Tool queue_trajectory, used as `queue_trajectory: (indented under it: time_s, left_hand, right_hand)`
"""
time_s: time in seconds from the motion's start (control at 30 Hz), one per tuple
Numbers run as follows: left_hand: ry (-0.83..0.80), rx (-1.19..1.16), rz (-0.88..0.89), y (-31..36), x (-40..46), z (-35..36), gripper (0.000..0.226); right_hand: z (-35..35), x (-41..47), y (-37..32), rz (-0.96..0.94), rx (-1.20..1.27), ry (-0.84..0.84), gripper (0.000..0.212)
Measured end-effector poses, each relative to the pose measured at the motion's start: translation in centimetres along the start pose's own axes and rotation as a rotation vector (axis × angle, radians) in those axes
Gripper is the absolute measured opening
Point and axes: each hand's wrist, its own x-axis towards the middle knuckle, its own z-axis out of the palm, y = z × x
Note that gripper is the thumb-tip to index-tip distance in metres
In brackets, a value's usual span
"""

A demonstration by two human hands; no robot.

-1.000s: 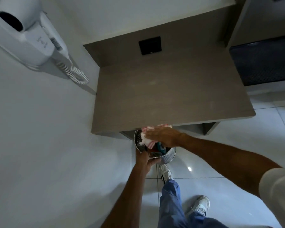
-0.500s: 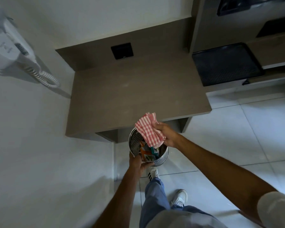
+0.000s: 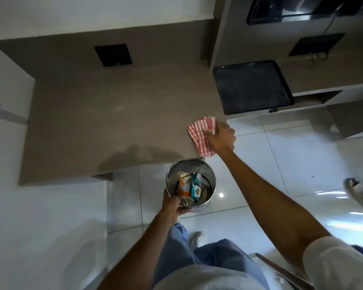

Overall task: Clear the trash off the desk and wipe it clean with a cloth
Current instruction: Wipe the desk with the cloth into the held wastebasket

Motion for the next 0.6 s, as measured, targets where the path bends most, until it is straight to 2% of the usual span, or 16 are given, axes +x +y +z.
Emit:
queue_trajectory:
  time_s: [0.07,0.13,0.17,0.23,0.27,0.33,0.4,0.47,0.5,0.6]
  left_hand:
    - [-0.001,-0.001,-0.003,0.0,0.2,0.7,0.042]
    - [0.026,-0.029,-0.025,-0.5,0.8,1.3,0.046]
    - [0.041,-0.038,-0.039,-0.9,1.3,1.6,0.048]
    - [0.074,-0.035,-0.047,-2.1,2.8,2.2,0.052]
    - [0.095,-0.039,-0.046,-2.8,3.9,2.4,0.053]
    - [0.118,-0.054,-0.039,-4.0,6.5,3.0,0.053]
    - [0.148,-0.091,-0.066,-5.4,9.8,3.2,0.059]
    - [0.144,-0.090,-0.074,-6.6,13.9,3.4,0.068]
    - [0.128,-0.064,-0.061,-7.1,16.2,3.5,0.070]
    - [0.106,-0.004,-0.014,-8.3,24.3,3.2,0.066]
  right_hand:
    - [0.2,-1.3,2.0,-0.081,-0.079,0.184,0.050]
    - [1.0,-4.2,5.1,-0.228,-0.036,0.346,0.036]
    - [1.6,-6.0,7.0,-0.290,-0.026,0.357,0.028]
    - [3.3,-8.8,11.1,-0.347,-0.112,0.226,0.025]
    - [4.2,-9.5,13.2,-0.317,-0.168,0.118,0.032]
    - [6.5,-9.1,17.0,-0.097,-0.209,-0.094,0.057]
    - [9.0,-6.9,19.9,0.259,-0.068,-0.315,0.073]
    - [12.0,-3.8,22.6,0.521,0.103,-0.475,0.060]
    - [13.5,-2.2,23.9,0.574,0.135,-0.516,0.048]
    - [19.4,2.5,28.0,0.554,0.163,-0.550,0.034]
